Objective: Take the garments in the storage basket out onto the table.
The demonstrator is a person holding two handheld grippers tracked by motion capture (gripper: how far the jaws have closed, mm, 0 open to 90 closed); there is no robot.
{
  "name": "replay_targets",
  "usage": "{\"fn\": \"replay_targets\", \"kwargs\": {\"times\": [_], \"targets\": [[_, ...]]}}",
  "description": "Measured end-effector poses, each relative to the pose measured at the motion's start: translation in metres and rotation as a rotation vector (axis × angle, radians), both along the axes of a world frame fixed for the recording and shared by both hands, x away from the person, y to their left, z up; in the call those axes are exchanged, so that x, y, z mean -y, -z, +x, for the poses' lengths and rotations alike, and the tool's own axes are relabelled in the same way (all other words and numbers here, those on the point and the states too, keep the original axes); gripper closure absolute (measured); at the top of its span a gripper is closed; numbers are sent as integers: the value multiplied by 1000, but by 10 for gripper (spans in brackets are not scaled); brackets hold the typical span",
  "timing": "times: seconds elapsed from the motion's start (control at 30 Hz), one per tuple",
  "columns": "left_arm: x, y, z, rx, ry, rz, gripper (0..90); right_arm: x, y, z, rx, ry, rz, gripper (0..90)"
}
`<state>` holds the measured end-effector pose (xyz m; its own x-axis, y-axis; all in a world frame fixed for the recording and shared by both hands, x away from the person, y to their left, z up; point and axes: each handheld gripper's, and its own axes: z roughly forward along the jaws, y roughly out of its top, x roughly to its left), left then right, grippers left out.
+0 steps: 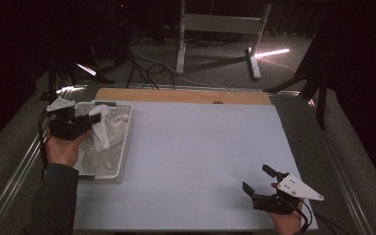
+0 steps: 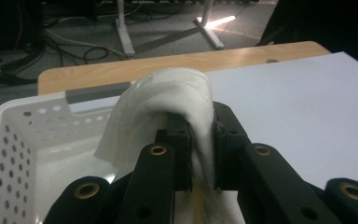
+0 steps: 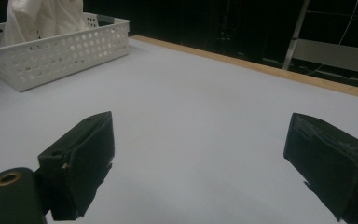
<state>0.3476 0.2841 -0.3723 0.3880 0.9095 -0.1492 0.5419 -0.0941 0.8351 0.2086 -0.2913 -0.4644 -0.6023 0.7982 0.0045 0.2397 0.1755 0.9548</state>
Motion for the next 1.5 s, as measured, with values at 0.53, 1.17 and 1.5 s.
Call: {"fn": "replay_targets", "kwargs": {"times": [0.53, 1.17, 1.5], "targets": [[10, -16, -5, 41, 31, -13, 805, 0, 0, 0, -1, 0, 1, 85], [30, -37, -5, 97, 70, -32, 805, 0, 0, 0, 2, 0, 0, 85], [38, -45, -5, 117, 88, -36, 805, 0, 0, 0, 1, -1, 0, 85]]}}
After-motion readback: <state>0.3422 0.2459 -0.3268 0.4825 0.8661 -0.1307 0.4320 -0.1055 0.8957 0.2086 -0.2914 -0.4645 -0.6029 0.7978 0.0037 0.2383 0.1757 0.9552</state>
